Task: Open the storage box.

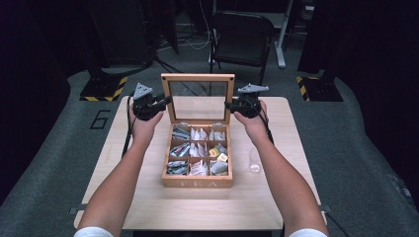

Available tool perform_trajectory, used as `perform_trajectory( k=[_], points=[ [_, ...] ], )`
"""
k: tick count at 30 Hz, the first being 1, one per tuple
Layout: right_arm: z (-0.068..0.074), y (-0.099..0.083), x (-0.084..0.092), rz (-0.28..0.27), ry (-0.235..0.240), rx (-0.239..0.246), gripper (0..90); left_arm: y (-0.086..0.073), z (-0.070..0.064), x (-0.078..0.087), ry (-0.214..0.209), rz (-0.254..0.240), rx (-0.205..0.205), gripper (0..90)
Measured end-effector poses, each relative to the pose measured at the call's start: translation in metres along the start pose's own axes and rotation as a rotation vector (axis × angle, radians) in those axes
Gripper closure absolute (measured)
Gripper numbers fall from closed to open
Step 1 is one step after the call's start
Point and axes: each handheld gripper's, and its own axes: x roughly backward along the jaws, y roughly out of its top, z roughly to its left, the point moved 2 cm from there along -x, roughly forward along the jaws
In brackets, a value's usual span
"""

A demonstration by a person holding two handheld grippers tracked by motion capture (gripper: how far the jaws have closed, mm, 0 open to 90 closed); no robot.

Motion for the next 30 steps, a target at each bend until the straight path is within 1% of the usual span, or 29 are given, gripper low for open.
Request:
perform_trajectory(
  k=[1,2,6,8,14,15,16,18,21,22,24,25,26,27,30],
  points=[
    [-0.001,0.000,-0.001,0.000,0.003,-0.013,64.7,0.000,0.001,0.000,-0.010,0.001,0.016,70.8],
    [-0.001,0.000,-0.001,-0.002,0.002,-0.010,64.7,0.000,0.001,-0.001,-0.009,-0.006,0.025,71.4],
    [-0.003,0.000,-0.003,-0.006,0.011,-0.016,65.0,-0.001,0.001,-0.002,-0.005,0.003,0.013,68.5],
    [-0.003,0.001,-0.004,-0.005,0.011,-0.019,65.3,-0.002,0.000,-0.002,-0.004,0.019,0.006,67.2],
    [-0.004,0.004,-0.006,0.019,0.005,-0.018,65.5,-0.003,-0.002,-0.002,-0.006,0.015,0.005,62.9],
    [-0.005,0.004,-0.006,0.021,0.003,-0.016,65.5,-0.005,-0.002,0.000,-0.007,0.010,0.011,62.0],
    [-0.004,0.004,-0.006,0.024,0.003,-0.025,65.5,-0.005,-0.002,0.000,-0.007,0.010,0.011,61.7],
    [-0.005,0.005,-0.007,0.024,0.000,-0.027,65.5,-0.009,-0.001,0.002,-0.004,0.019,0.006,60.9],
    [-0.006,0.006,-0.009,0.025,-0.005,-0.024,65.5,-0.012,0.002,0.003,0.002,0.024,0.021,60.0],
    [-0.006,0.006,-0.009,0.026,-0.004,-0.034,65.5,-0.014,0.002,0.004,0.003,0.028,0.022,59.9],
    [-0.006,0.006,-0.009,0.029,-0.004,-0.034,65.5,-0.015,0.003,0.004,0.003,0.038,0.023,59.5],
    [-0.007,0.007,-0.010,0.033,-0.002,-0.034,65.6,-0.016,0.003,0.005,0.003,0.035,0.024,58.9],
    [-0.008,0.007,-0.011,0.035,-0.002,-0.024,65.5,-0.016,0.003,0.005,0.003,0.035,0.024,58.9],
    [-0.008,0.007,-0.011,0.035,-0.003,-0.030,65.5,-0.017,0.004,0.006,-0.003,0.038,0.028,58.6],
    [-0.008,0.007,-0.013,0.033,-0.006,-0.044,65.5,-0.019,0.003,0.007,0.000,0.035,0.026,58.1]
  ],
)
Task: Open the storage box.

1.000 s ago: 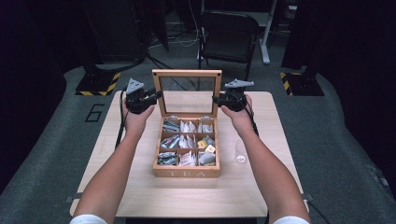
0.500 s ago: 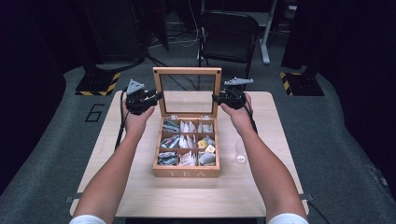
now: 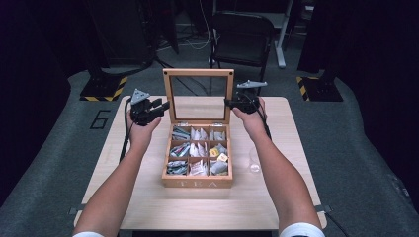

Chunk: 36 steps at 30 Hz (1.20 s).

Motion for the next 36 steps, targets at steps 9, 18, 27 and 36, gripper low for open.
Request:
perform_trajectory(
  k=[9,18,27,36],
  points=[
    [-0.0025,0.0032,-0.0057,0.015,-0.015,-0.018,65.2,-0.0023,0.0005,0.0066,-0.002,-0.008,0.016,57.8],
    [-0.0039,0.0057,-0.0085,0.037,-0.020,-0.019,64.8,-0.0031,-0.0024,0.0100,-0.013,-0.004,0.006,57.5],
    [-0.0063,0.0056,-0.0105,0.055,-0.026,-0.030,62.0,-0.0039,-0.0029,0.0090,-0.016,0.000,0.007,55.2],
    [-0.0039,0.0074,-0.0017,0.051,-0.026,-0.018,56.6,-0.0034,-0.0046,0.0096,-0.009,-0.001,0.005,54.0]
  ],
)
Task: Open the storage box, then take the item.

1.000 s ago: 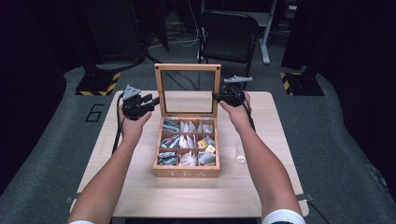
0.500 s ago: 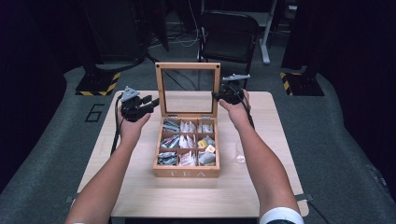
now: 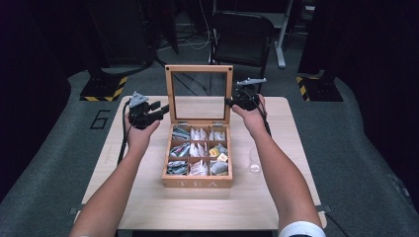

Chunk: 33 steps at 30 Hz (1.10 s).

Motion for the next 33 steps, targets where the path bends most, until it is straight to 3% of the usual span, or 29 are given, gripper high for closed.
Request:
perform_trajectory(
  k=[11,20,24,33],
  points=[
    [0.009,-0.003,0.019,-0.006,0.002,0.029,54.3,0.000,0.004,0.002,-0.013,0.007,0.017,53.6],
    [0.022,-0.011,0.042,-0.014,0.039,0.073,52.7,0.002,0.004,0.009,-0.007,-0.001,0.011,51.4],
    [0.027,-0.016,0.049,0.002,0.084,0.082,54.8,0.003,0.002,0.012,-0.024,-0.003,0.023,51.5],
    [0.036,-0.029,0.059,-0.009,0.101,0.126,48.2,-0.003,0.000,0.015,-0.026,0.001,0.024,51.5]
  ],
)
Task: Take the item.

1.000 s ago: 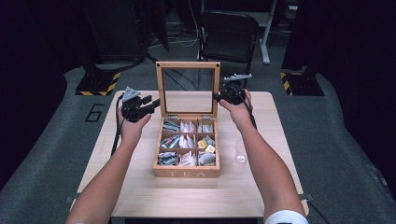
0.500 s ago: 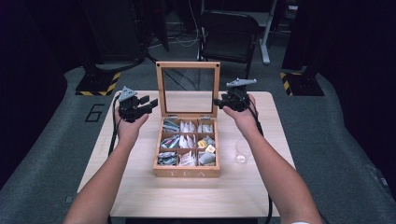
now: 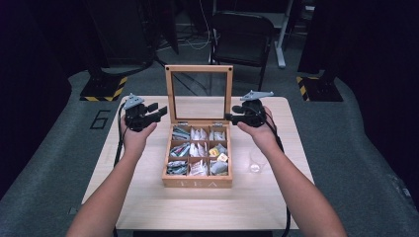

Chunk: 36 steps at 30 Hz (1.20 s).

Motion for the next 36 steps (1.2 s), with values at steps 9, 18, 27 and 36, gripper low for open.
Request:
perform_trajectory(
  k=[9,18,27,36],
  points=[
    [0.017,-0.022,0.010,-0.002,0.028,0.042,56.3,-0.001,0.003,0.003,0.011,0.002,0.003,51.5],
    [0.032,-0.039,0.014,-0.005,0.067,0.088,58.8,0.000,-0.001,0.004,0.009,-0.003,-0.002,51.5],
    [0.039,-0.057,0.015,-0.007,0.099,0.060,62.4,-0.001,-0.001,0.004,0.012,0.000,-0.004,51.5],
    [0.043,-0.069,0.017,-0.007,0.122,0.055,64.2,-0.002,0.000,0.005,0.015,0.004,-0.006,51.5]
  ],
)
